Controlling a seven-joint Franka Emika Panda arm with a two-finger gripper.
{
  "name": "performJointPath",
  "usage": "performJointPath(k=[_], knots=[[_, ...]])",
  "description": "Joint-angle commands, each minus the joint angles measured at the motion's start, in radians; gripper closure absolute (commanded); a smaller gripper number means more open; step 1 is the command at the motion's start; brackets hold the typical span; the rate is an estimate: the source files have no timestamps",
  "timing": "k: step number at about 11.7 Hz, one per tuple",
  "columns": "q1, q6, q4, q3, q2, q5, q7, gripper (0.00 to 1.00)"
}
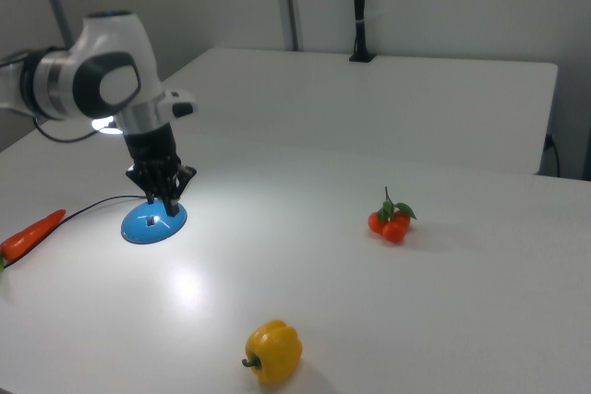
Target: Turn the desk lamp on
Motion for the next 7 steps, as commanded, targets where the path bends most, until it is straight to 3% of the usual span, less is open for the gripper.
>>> performJointPath(k=[1, 6, 7], knots=[[-0.001, -0.235, 0.184, -0.043, -0.015, 0.01, 0.018, 1.0], [-0.038, -0.465, 0.396, -0.048, -0.036, 0.013, 0.021, 1.0], [-0.042, -0.494, 0.409, -0.048, -0.053, 0.013, 0.021, 0.96]])
